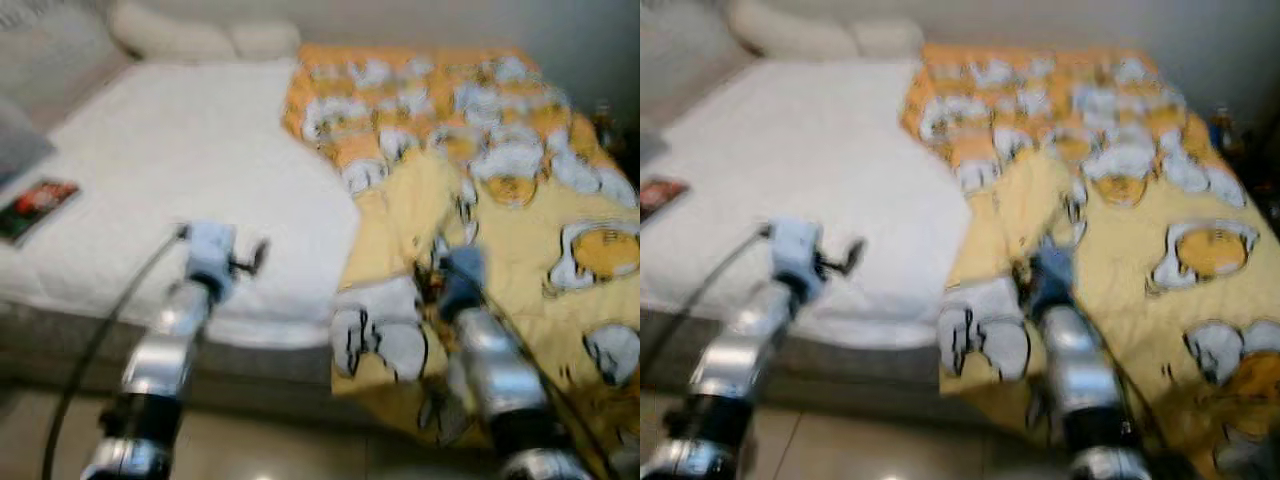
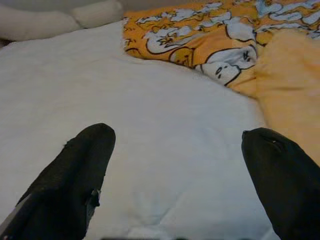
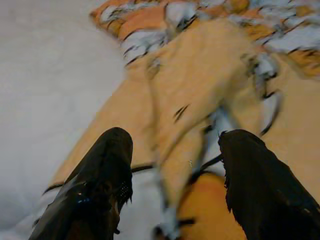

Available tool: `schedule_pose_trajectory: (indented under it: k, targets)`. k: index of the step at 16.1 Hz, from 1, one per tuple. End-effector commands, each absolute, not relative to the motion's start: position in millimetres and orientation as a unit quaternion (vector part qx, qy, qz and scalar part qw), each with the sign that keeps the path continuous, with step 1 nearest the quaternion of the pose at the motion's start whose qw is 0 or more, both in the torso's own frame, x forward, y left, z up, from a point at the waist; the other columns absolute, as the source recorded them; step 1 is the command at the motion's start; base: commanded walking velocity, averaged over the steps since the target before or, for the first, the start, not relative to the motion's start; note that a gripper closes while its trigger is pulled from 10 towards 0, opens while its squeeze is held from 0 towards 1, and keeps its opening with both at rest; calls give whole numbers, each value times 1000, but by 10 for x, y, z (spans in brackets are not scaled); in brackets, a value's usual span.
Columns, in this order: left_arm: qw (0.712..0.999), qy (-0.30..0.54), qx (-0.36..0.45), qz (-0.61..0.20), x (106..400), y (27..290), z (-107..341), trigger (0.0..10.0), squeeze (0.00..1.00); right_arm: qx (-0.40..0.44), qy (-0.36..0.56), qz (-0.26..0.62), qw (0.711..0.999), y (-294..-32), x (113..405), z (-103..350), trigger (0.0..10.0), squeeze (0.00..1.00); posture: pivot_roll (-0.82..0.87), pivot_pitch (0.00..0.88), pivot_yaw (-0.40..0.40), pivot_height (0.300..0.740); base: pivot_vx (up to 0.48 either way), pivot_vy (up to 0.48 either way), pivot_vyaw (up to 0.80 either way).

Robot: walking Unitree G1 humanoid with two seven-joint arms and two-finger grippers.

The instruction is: Clean up the room

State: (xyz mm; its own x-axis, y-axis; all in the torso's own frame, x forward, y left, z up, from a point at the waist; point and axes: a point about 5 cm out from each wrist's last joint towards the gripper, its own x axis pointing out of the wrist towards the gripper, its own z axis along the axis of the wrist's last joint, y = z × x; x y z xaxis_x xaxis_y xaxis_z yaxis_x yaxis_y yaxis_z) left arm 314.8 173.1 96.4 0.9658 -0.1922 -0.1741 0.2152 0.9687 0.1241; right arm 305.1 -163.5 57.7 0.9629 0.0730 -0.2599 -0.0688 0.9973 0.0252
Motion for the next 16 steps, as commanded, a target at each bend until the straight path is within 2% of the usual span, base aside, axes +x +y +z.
schedule_pose_trajectory:
  k: [1,11,12,16]
  targets:
    - [990,79,80,-85,3145,1866,991,10000,0,17,128,59,990,-1475,3083,608,10000,0,-26,0,8,740,364,0,0]
    - [990,80,82,-84,3125,1863,977,10000,0,34,128,83,988,-1437,3088,606,10000,0,-24,0,6,740,365,0,0]
    - [989,83,85,-84,3126,1865,971,10000,0,49,127,92,986,-1425,3089,618,10000,1000,-24,0,6,740,244,0,0]
    - [967,111,127,-189,3090,1799,937,10000,0,79,198,136,967,-1431,3232,619,10000,1000,-26,0,19,740,0,0,0]
